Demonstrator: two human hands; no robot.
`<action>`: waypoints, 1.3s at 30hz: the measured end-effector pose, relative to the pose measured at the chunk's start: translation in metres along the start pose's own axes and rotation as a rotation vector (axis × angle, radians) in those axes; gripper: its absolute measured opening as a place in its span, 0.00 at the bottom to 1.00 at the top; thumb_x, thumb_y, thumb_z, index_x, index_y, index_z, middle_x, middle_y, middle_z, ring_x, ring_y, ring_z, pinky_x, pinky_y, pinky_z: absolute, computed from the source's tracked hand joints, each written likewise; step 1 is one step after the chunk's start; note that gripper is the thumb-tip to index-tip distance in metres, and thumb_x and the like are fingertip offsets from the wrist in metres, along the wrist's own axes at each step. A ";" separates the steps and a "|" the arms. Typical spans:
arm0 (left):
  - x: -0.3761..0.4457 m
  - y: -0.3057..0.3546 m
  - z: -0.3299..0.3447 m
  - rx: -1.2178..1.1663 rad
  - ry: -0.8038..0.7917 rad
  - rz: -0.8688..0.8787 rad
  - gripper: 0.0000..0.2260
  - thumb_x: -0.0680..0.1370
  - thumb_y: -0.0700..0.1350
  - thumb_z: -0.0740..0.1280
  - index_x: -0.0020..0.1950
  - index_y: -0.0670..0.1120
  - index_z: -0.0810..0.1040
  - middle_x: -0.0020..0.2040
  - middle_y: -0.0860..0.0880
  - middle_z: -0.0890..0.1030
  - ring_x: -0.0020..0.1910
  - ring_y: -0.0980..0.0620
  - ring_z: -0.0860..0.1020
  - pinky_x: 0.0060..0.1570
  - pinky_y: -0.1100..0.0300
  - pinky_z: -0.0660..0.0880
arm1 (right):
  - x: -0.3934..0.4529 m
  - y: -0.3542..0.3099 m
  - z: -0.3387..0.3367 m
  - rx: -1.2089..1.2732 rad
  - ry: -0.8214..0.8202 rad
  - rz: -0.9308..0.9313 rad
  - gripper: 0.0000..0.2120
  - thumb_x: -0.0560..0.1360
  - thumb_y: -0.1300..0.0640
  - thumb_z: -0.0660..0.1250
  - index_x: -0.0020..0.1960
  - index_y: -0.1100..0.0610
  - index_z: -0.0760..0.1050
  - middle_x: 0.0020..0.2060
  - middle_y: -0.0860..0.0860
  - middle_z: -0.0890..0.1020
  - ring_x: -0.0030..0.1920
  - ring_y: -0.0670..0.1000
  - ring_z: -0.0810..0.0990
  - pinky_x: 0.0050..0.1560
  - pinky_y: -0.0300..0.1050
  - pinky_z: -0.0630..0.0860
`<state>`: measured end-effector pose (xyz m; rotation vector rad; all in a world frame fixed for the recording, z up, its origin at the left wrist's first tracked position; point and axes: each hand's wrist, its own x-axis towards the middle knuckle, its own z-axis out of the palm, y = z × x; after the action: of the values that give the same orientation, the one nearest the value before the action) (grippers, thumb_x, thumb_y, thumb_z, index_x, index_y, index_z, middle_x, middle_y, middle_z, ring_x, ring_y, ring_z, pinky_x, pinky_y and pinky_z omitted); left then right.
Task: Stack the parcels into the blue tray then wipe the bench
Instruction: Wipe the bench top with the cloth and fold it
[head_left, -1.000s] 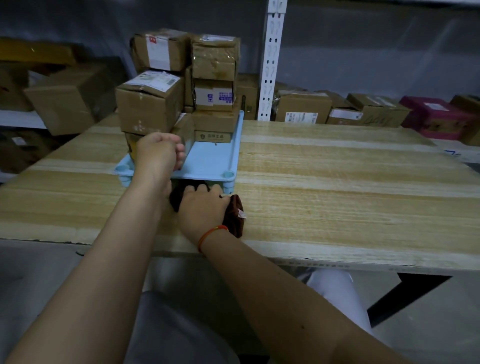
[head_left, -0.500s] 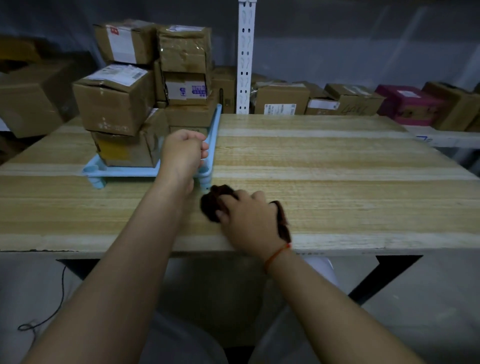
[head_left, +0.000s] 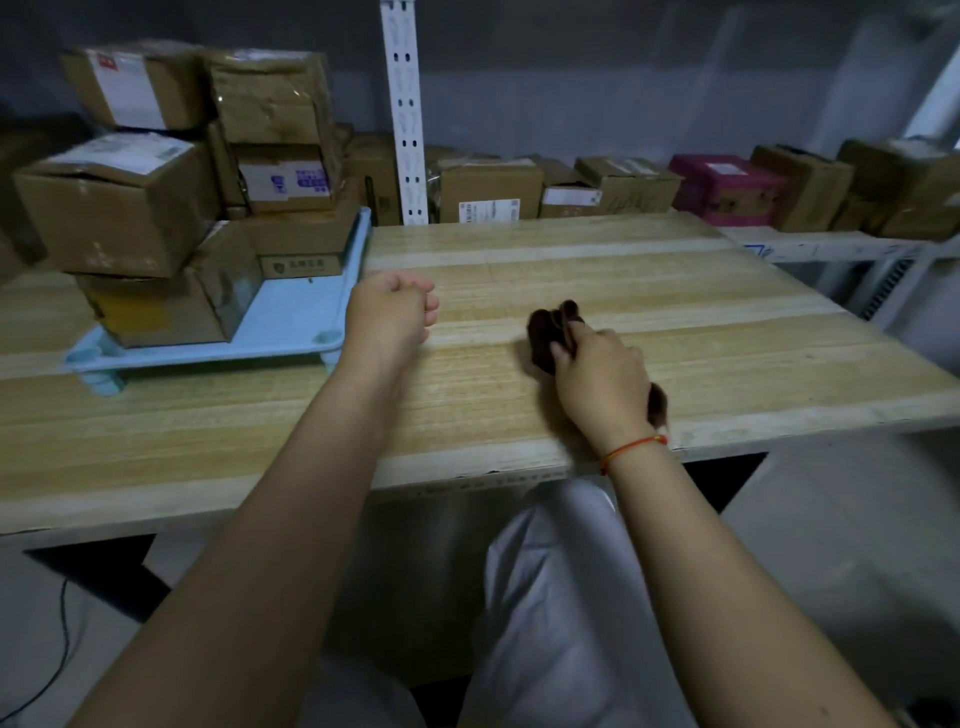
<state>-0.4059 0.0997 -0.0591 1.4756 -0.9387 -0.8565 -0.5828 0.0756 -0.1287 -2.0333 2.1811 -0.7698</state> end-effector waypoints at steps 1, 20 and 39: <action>-0.002 -0.002 0.002 0.008 0.008 0.013 0.12 0.81 0.37 0.57 0.56 0.42 0.79 0.47 0.48 0.80 0.45 0.53 0.77 0.50 0.58 0.76 | -0.009 -0.015 0.000 0.013 0.028 -0.087 0.16 0.80 0.48 0.58 0.65 0.51 0.73 0.58 0.57 0.77 0.56 0.64 0.74 0.51 0.53 0.70; -0.001 -0.015 0.050 0.144 -0.055 0.101 0.08 0.79 0.38 0.62 0.51 0.45 0.81 0.47 0.52 0.80 0.44 0.56 0.76 0.42 0.63 0.72 | 0.040 0.102 -0.011 -0.240 -0.108 0.034 0.18 0.80 0.42 0.58 0.69 0.42 0.72 0.66 0.53 0.72 0.63 0.62 0.67 0.57 0.54 0.69; 0.062 0.013 0.077 0.103 -0.086 0.035 0.08 0.79 0.37 0.62 0.53 0.44 0.80 0.54 0.48 0.81 0.52 0.52 0.77 0.49 0.59 0.74 | 0.108 -0.023 0.051 -0.175 -0.252 0.041 0.16 0.82 0.53 0.55 0.67 0.53 0.70 0.66 0.57 0.70 0.63 0.62 0.68 0.60 0.55 0.69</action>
<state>-0.4509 0.0104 -0.0541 1.5151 -1.0838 -0.8627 -0.5563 -0.0433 -0.1329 -2.0247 2.2031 -0.3069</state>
